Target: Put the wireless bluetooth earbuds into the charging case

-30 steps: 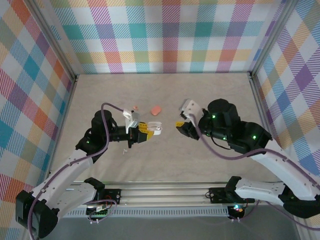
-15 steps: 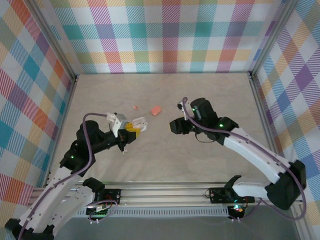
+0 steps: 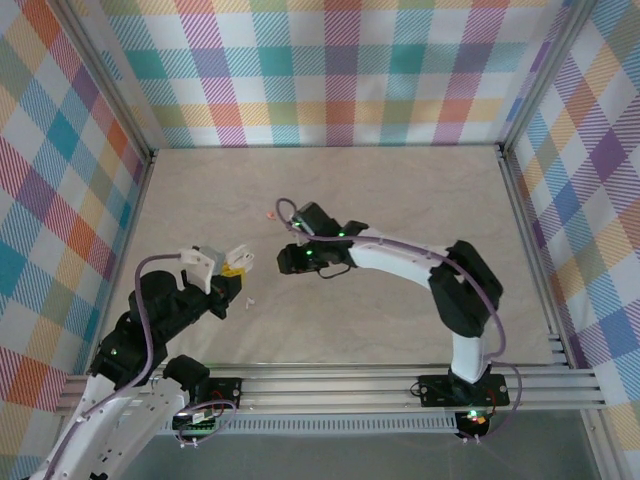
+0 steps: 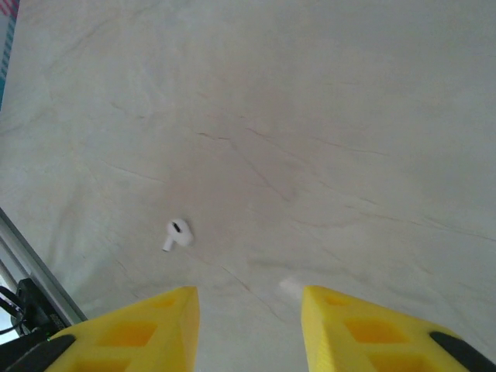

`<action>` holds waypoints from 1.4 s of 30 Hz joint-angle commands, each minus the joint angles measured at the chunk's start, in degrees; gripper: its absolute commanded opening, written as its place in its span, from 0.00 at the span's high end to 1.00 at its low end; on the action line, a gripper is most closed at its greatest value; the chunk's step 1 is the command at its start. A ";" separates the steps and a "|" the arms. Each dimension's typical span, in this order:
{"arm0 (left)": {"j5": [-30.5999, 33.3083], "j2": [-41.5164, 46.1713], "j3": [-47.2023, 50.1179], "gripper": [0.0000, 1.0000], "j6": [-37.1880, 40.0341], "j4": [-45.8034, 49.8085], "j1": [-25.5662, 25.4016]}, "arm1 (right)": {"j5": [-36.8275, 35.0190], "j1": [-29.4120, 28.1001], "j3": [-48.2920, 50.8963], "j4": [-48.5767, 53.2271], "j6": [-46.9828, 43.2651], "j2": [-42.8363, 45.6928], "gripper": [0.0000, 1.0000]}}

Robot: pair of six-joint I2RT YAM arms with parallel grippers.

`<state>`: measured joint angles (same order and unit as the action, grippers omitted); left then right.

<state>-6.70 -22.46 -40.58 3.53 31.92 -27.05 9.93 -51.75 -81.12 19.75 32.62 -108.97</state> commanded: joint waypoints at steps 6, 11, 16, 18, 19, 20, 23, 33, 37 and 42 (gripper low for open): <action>5.29 4.21 -4.09 1.00 -0.07 5.12 0.46 | -0.98 -6.78 -14.17 7.48 0.61 -11.85 0.68; 5.38 4.88 -5.01 1.00 -0.28 6.00 0.49 | -5.90 -9.67 -19.93 11.43 0.82 -16.25 0.71; 5.29 4.88 -5.65 1.00 -0.01 6.19 0.48 | -9.88 -11.73 -25.59 15.46 -0.90 -20.40 0.70; 5.86 4.88 -5.61 1.00 0.18 6.54 0.52 | -11.71 -12.68 -27.49 16.89 -2.20 -21.64 0.69; 6.14 4.88 -5.71 1.00 0.24 6.81 0.53 | -12.92 -13.23 -28.70 17.88 -3.01 -22.41 0.68; 6.26 4.96 -5.69 1.00 0.38 7.08 0.50 | -14.15 -13.66 -29.87 18.94 -3.87 -23.20 0.67; 6.26 5.23 -5.74 1.00 0.34 7.19 0.50 | -16.53 -14.43 -32.42 21.31 -5.39 -25.07 0.66; 6.04 5.59 -6.18 1.00 0.25 7.88 0.48 | -18.02 -15.20 -35.97 23.00 -7.48 -28.34 0.59; 6.08 5.76 -6.27 1.00 0.16 8.13 0.51 | -18.19 -15.97 -36.98 23.84 -8.21 -29.35 0.57; 6.19 5.81 -6.27 1.00 0.12 8.42 0.48 | -18.14 -16.71 -37.65 24.70 -9.07 -30.42 0.54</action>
<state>-0.71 -17.50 -44.84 3.66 41.36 -27.05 -7.55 -67.55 -116.92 41.95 24.93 -137.58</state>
